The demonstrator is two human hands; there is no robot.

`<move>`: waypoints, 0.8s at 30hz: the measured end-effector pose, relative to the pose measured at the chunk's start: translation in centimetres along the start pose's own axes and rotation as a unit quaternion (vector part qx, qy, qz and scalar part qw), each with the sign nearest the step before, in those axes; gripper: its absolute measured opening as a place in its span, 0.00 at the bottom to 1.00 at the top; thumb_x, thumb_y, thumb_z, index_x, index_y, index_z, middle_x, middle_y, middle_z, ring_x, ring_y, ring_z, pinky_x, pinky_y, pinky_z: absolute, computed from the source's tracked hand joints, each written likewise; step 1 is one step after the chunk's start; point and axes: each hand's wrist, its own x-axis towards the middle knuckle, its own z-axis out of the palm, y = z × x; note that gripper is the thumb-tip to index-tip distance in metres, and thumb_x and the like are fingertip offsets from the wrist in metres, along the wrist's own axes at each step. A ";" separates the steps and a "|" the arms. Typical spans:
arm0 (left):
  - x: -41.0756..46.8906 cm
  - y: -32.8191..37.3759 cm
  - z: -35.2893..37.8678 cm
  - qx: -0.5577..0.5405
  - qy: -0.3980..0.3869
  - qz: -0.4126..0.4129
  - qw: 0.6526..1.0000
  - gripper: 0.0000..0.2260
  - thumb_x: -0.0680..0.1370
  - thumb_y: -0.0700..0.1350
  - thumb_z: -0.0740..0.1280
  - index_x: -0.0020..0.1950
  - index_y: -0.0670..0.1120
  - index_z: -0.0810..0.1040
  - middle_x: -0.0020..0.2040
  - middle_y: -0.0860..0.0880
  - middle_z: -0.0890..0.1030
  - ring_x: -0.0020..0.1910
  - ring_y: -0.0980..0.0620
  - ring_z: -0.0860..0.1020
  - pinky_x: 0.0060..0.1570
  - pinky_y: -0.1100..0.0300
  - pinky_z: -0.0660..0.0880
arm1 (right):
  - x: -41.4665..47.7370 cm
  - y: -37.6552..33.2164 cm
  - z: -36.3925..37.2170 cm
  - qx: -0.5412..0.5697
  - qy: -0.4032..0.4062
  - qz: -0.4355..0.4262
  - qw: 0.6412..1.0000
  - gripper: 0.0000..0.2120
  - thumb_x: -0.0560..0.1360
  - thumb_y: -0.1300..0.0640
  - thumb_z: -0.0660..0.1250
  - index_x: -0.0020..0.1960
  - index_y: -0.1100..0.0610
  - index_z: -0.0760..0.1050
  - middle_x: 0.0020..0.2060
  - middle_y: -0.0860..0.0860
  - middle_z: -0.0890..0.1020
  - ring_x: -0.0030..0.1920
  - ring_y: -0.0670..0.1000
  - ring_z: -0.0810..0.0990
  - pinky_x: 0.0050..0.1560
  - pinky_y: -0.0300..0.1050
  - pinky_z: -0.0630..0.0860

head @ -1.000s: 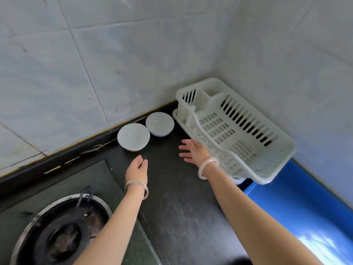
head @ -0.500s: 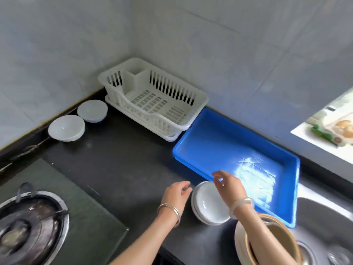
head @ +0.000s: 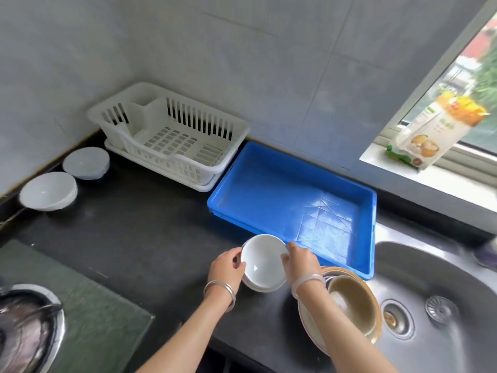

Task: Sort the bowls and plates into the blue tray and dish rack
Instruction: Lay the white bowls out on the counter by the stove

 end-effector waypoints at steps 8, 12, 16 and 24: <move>0.2 -0.5 0.0 -0.018 0.009 0.003 1.000 0.13 0.78 0.41 0.59 0.60 0.50 0.78 0.55 0.51 0.81 0.49 0.54 0.76 0.50 0.62 0.72 | -0.7 1.0 -0.7 0.052 0.036 -0.049 0.997 0.11 0.79 0.52 0.57 0.55 0.56 0.73 0.47 0.59 0.82 0.50 0.61 0.78 0.40 0.45 0.65; 0.6 -0.4 0.1 0.007 0.013 0.006 1.000 0.12 0.78 0.43 0.61 0.59 0.50 0.78 0.55 0.51 0.81 0.50 0.53 0.77 0.50 0.62 0.72 | -1.5 1.9 -1.6 0.145 0.076 -0.016 0.986 0.11 0.77 0.54 0.59 0.51 0.59 0.75 0.41 0.61 0.82 0.41 0.60 0.75 0.40 0.46 0.66; 1.3 0.3 0.7 0.043 0.014 0.002 0.999 0.11 0.76 0.43 0.65 0.58 0.49 0.78 0.53 0.50 0.77 0.48 0.51 0.77 0.51 0.59 0.74 | -2.0 2.9 -3.0 0.214 0.099 -0.001 0.972 0.09 0.77 0.55 0.60 0.50 0.58 0.76 0.33 0.60 0.81 0.37 0.61 0.78 0.42 0.47 0.74; 1.3 1.8 1.3 0.108 0.077 0.020 0.991 0.09 0.75 0.37 0.61 0.48 0.49 0.76 0.48 0.51 0.74 0.41 0.50 0.76 0.39 0.57 0.75 | -2.3 4.7 -3.5 0.273 0.109 0.017 0.956 0.07 0.77 0.56 0.60 0.47 0.56 0.76 0.22 0.50 0.75 0.16 0.43 0.70 0.25 0.32 0.68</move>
